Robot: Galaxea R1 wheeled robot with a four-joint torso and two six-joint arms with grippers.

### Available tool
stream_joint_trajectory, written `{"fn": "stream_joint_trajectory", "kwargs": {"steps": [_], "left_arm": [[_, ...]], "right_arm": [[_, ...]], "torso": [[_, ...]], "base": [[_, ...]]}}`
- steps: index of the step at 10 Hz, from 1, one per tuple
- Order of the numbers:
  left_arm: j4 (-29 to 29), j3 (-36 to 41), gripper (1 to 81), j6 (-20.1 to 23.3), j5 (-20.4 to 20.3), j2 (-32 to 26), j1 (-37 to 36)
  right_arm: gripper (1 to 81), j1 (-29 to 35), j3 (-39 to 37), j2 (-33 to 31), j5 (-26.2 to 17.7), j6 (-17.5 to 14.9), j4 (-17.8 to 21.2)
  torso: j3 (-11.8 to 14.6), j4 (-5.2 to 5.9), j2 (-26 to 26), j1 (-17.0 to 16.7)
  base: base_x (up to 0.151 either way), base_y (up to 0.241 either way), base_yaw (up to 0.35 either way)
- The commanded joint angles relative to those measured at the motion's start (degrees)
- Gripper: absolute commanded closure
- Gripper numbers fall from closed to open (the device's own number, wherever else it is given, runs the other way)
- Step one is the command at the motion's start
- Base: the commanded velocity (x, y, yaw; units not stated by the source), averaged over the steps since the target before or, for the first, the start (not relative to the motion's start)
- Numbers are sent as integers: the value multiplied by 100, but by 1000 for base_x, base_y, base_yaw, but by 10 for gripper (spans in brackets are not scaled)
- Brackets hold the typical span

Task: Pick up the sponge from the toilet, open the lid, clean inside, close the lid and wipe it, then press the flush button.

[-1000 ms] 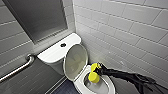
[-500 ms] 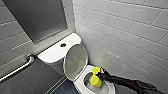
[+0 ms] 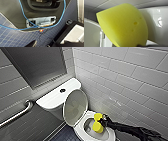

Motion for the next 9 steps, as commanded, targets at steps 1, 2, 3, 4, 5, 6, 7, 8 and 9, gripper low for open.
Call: {"fn": "stream_joint_trajectory", "kwargs": {"steps": [1, 2, 3, 4, 5, 6, 7, 8, 9], "left_arm": [[-5, 99, 10, 3, 471, 26, 365], [-5, 99, 10, 12, 471, 35, 365], [12, 99, 10, 12, 471, 35, 365], [21, 99, 10, 12, 471, 43, 357], [30, 99, 10, 29, 471, 61, 348], [48, 99, 10, 29, 471, 87, 348], [48, 99, 10, 38, 471, 96, 348], [48, 99, 10, 38, 471, 105, 348], [48, 99, 10, 38, 471, 122, 348]], "right_arm": [[811, 591, 30, -315, -183, 88, 78], [811, 442, 231, -526, -174, 88, 69], [811, 241, 634, -858, -17, 79, 60], [811, 39, 1006, -1178, 186, 79, 52], [811, -112, 1346, -1500, 335, 53, 52], [811, -226, 1829, -1887, 406, 43, 52], [811, -331, 2209, -2205, 458, 44, 52], [811, -428, 2447, -2416, 503, 52, 52], [811, -569, 2630, -2590, 554, 52, 52]], "torso": [[5, 0, 0, 0], [0, 0, 2, 0], [0, 0, 0, 0], [0, 0, 0, 0], [0, 0, 2, 0], [0, 0, 0, 0], [0, 0, 0, 0], [0, 0, 0, 0], [0, 2, 0, 0]], "base": [[0, 0, 0], [0, 0, 0], [0, 0, 0], [0, 0, 0], [0, 0, 0], [0, 0, 0], [0, 0, 0], [0, 0, 0], [0, 0, 0]]}}
